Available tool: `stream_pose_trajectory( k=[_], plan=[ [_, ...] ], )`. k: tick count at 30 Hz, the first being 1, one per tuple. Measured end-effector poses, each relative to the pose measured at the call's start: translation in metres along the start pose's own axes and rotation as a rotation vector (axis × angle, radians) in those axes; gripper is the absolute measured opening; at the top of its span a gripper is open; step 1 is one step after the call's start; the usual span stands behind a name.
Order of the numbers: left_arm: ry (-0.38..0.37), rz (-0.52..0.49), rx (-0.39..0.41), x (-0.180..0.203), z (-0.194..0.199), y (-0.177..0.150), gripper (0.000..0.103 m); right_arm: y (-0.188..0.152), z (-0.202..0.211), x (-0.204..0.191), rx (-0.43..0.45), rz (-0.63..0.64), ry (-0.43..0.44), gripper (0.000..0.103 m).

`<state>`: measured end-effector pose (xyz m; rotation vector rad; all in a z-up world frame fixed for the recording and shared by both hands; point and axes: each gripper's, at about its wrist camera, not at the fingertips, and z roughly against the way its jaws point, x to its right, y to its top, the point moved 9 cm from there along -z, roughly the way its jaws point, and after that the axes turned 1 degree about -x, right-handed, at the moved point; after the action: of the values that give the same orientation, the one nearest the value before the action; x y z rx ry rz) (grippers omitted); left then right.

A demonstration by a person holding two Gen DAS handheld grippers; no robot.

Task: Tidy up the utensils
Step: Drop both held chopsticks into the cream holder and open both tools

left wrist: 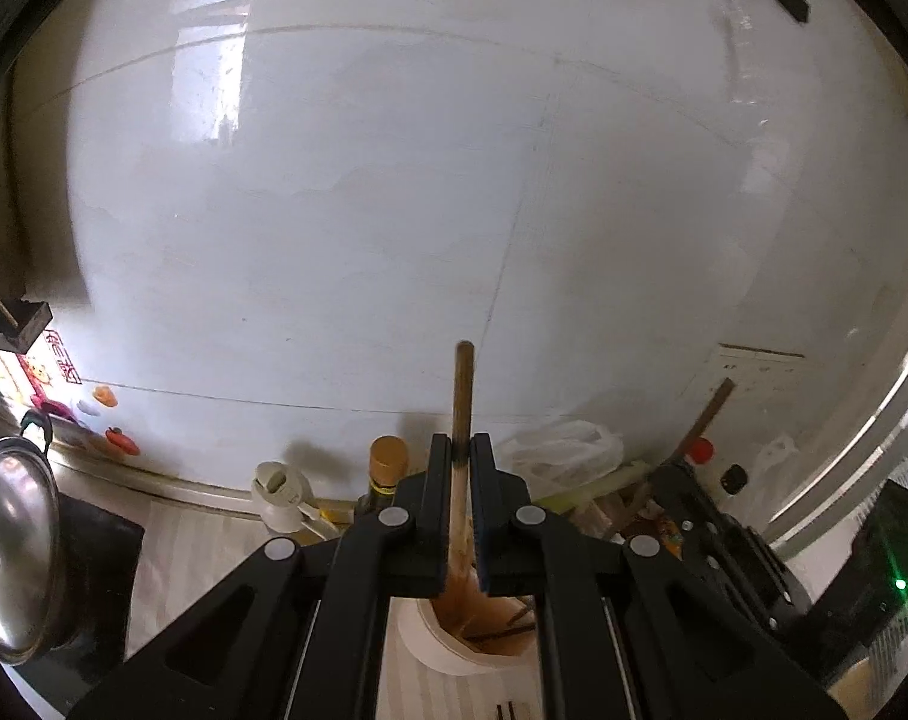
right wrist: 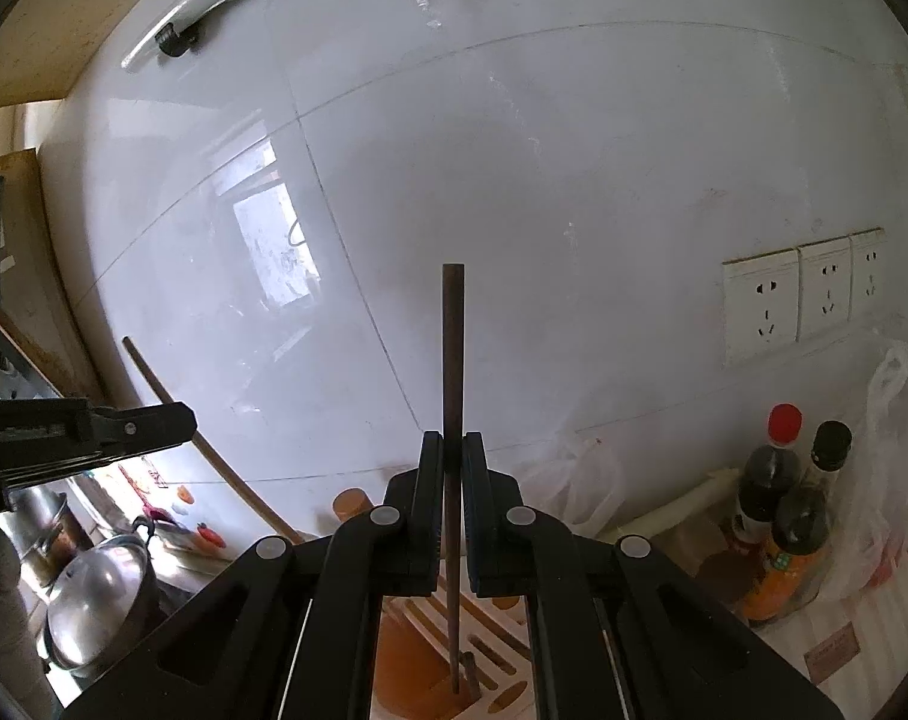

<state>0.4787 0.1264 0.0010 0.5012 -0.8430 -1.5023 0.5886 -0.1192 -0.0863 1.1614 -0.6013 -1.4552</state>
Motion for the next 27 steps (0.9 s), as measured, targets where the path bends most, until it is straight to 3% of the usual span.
stream_pose_trajectory(
  k=[4,23,27],
  plan=[
    [0.005,-0.034,0.005,0.008,0.001,0.0,0.004,0.0,0.001,-0.001,-0.006,0.008,0.006,0.006],
    [0.044,-0.045,-0.12,-0.011,-0.063,-0.039,0.004,-0.023,0.001,-0.008,-0.014,0.082,0.057,0.006],
    [0.027,-0.011,-0.155,-0.012,-0.062,-0.045,0.008,-0.031,0.0,-0.011,-0.066,0.094,0.09,0.007]
  ],
)
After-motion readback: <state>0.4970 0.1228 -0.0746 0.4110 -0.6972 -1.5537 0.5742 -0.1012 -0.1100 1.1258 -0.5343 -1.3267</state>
